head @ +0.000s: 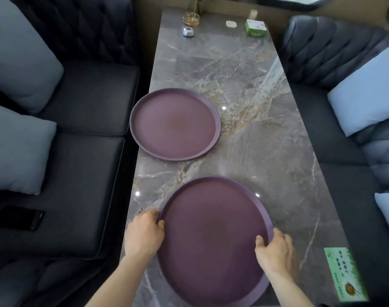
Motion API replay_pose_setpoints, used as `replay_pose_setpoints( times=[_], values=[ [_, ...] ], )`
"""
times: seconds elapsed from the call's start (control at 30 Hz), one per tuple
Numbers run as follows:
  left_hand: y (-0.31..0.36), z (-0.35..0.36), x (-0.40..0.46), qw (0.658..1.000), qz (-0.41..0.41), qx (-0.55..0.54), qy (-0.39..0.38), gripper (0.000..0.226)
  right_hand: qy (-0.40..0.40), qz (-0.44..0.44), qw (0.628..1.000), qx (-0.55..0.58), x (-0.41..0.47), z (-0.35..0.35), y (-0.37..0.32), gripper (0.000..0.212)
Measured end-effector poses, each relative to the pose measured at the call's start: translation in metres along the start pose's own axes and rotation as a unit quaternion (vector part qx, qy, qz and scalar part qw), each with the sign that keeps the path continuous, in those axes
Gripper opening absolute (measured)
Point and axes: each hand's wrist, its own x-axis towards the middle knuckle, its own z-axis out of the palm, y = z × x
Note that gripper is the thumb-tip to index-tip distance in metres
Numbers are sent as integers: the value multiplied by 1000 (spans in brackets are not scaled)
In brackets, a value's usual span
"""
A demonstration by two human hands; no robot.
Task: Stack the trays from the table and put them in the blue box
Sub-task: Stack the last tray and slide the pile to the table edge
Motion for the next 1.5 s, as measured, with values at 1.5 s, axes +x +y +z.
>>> replay_pose_setpoints(
  times=[1.5],
  values=[
    [63, -43, 281, 851, -226, -467, 81, 99, -274, -123, 861, 411, 218, -8, -318, 86]
  ],
)
